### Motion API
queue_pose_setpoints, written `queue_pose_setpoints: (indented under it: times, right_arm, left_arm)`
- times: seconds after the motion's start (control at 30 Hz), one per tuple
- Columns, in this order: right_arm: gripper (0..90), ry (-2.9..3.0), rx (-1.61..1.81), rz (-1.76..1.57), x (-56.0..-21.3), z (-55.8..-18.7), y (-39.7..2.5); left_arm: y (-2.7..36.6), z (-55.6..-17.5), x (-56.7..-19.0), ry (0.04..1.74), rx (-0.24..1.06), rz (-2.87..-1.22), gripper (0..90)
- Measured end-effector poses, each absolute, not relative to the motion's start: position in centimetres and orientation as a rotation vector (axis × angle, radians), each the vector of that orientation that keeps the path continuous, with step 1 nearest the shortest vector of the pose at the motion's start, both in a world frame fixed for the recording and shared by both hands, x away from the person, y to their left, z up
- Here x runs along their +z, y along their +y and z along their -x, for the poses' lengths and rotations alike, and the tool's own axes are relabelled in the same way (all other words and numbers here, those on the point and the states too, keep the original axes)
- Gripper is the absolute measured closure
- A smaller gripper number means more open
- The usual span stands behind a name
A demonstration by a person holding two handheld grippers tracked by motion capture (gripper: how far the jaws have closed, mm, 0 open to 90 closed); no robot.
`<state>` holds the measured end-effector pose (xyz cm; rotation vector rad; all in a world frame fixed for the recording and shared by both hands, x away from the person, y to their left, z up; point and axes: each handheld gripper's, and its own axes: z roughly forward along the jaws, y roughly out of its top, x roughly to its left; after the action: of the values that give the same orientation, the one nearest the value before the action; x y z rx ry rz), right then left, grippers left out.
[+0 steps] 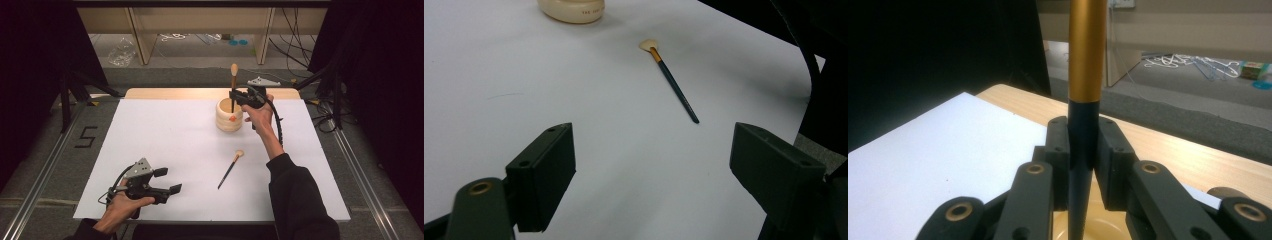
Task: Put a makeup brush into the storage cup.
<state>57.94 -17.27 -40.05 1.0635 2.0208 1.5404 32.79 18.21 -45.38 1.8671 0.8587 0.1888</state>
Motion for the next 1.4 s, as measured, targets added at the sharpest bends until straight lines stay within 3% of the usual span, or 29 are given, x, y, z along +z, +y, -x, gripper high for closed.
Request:
queue_pose_setpoints:
  times: [0.5,0.73,1.13,1.2,1.4]
  right_arm:
    - [76.7,2.044,1.518,-1.105,-41.0,-58.1,-16.6]
    - [53.8,2.018,1.493,-1.188,-40.8,-57.7,-17.2]
    - [39.3,2.076,1.405,-1.047,-39.1,-55.8,-17.8]
    - [37.7,2.091,1.405,-1.02,-38.8,-55.3,-17.7]
    - [34.9,2.138,1.388,-0.943,-38.0,-53.8,-17.5]
  left_arm:
    - [18.2,-32.8,-45.4,0.864,0.189,-1.866,18.5]
    - [18.2,-32.7,-45.4,0.859,0.189,-1.878,18.5]
    - [18.2,-32.8,-45.4,0.845,0.181,-1.879,18.5]
    - [18.0,-32.6,-45.4,0.862,0.128,-1.861,18.5]
    - [18.2,-32.8,-45.3,0.86,0.19,-1.873,18.5]
